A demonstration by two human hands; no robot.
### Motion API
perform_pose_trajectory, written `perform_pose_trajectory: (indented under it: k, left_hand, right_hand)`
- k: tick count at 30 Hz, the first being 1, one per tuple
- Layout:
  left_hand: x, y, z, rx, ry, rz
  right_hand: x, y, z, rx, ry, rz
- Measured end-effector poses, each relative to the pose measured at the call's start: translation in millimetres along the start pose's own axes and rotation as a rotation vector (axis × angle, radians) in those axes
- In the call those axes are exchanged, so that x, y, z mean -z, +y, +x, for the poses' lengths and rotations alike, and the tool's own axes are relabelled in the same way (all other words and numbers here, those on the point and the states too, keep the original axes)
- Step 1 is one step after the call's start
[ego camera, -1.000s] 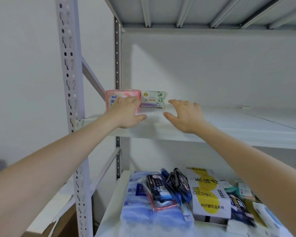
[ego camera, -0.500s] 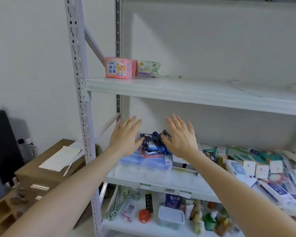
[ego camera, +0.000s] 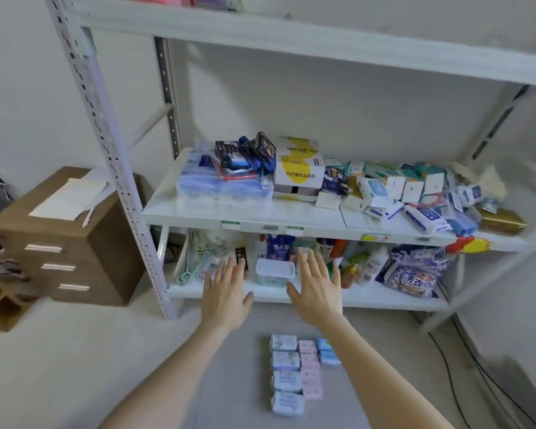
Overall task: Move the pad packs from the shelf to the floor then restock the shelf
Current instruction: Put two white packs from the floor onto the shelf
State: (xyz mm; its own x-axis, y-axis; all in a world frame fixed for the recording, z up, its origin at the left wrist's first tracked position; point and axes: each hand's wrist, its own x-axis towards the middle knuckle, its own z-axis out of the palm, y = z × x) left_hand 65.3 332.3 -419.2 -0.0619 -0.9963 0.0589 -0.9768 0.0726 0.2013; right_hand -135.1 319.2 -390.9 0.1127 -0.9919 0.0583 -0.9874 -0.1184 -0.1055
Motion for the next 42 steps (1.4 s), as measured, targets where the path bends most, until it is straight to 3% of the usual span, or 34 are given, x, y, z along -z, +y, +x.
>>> perform_pose_trajectory:
  k: [10, 18, 30, 42]
  left_hand:
    - [-136.3, 83.7, -87.7, 0.005, -0.333, 0.006]
    - [-226.5, 124.4, -110.7, 0.045, -0.488, 0.041]
    - [-357.4, 91.5, -76.9, 0.031, -0.609, 0.064]
    - [-561.6, 41.7, -39.0, -0.025, -0.719, 0.096]
  right_hand:
    - [-112.3, 97.5, -112.4, -0.114, -0.337, -0.014]
    - [-189.8, 175.5, -150.6, -0.102, -0.503, -0.033]
    - [-339.8, 192.1, -129.3, -0.094, -0.628, 0.037]
    - [-553.0, 207.4, -112.4, -0.118, -0.762, 0.092]
